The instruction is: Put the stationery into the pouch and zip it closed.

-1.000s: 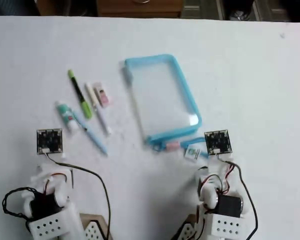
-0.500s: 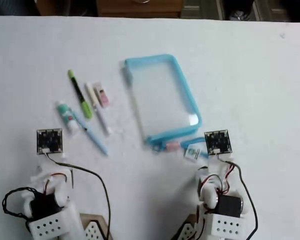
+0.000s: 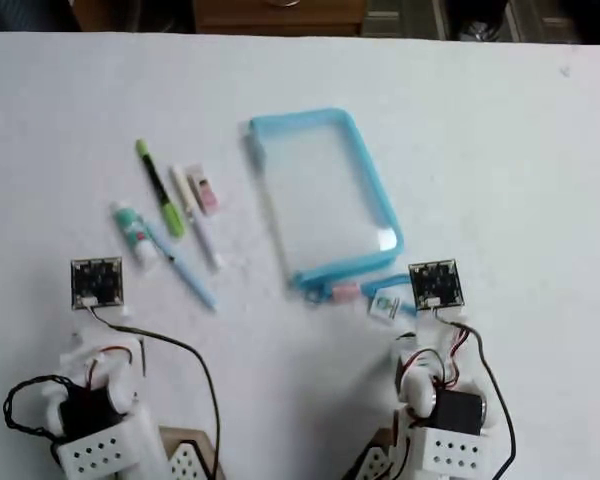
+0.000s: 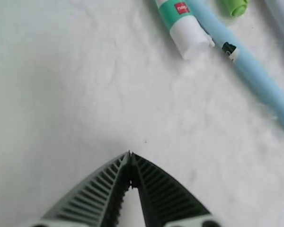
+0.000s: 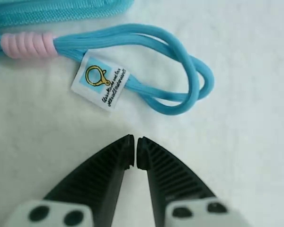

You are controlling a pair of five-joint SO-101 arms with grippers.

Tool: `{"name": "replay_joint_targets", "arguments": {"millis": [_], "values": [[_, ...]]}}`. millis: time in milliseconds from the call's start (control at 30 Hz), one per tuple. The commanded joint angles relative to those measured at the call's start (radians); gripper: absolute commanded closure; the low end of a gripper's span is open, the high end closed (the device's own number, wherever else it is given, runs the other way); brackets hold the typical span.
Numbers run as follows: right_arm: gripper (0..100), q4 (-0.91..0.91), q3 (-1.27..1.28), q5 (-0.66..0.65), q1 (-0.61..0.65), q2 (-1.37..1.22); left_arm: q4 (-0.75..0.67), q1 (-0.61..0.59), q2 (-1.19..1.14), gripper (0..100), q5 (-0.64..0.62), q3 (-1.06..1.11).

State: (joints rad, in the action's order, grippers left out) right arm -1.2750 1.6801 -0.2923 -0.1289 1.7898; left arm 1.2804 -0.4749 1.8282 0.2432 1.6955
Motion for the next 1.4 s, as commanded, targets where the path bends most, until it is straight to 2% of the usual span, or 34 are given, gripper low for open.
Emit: {"name": "replay_joint_targets", "arguments": {"millis": [0, 100, 233, 333, 433, 533, 700, 767, 867, 1000, 1133, 1233, 1367], "values": [[97.1, 0.012, 0.011, -0.009, -0.001, 0.008, -0.006, -0.008, -0.004, 98, 0.006, -0.009], [97.1, 0.015, -0.034, -0.009, -0.002, 0.008, -0.063, -0.033, -0.004, 98, 0.006, -0.072], [97.1, 0.010, -0.219, -0.011, -0.002, 0.001, -0.140, -0.047, -0.004, 97, -0.002, -0.178], [97.1, 0.002, -0.348, -0.011, 0.008, -0.028, -0.178, -0.047, -0.005, 88, -0.034, -0.261], [97.1, -0.041, -0.450, -0.002, 0.054, -0.153, -0.186, -0.042, -0.008, 82, -0.143, -0.348], [97.0, -0.045, -0.549, 0.043, 0.085, -0.331, -0.183, -0.013, -0.010, 83, -0.133, -0.374], [96.4, -0.070, -0.703, 0.046, 0.127, -0.576, -0.169, 0.035, -0.010, 86, -0.138, -0.364], [92.9, -0.067, -0.723, 0.044, 0.127, -0.644, -0.169, 0.047, -0.012, 85, -0.199, -0.345], [81.6, -0.064, -0.729, 0.044, 0.128, -0.716, -0.175, 0.047, -0.056, 86, -0.241, -0.339], [70.7, -0.056, -0.732, 0.032, 0.130, -0.771, -0.176, 0.047, -0.219, 86, -0.242, -0.413], [70.5, -0.022, -0.732, -0.084, 0.130, -0.817, -0.176, 0.050, -0.461, 85, -0.236, -0.557], [70.5, 0.001, -0.732, -0.101, 0.128, -0.874, -0.167, 0.067, -0.657, 84, -0.235, -0.649], [70.5, 0.025, -0.741, -0.103, 0.125, -0.990, -0.135, 0.067, -0.886, 77, -0.236, -0.755]]}}
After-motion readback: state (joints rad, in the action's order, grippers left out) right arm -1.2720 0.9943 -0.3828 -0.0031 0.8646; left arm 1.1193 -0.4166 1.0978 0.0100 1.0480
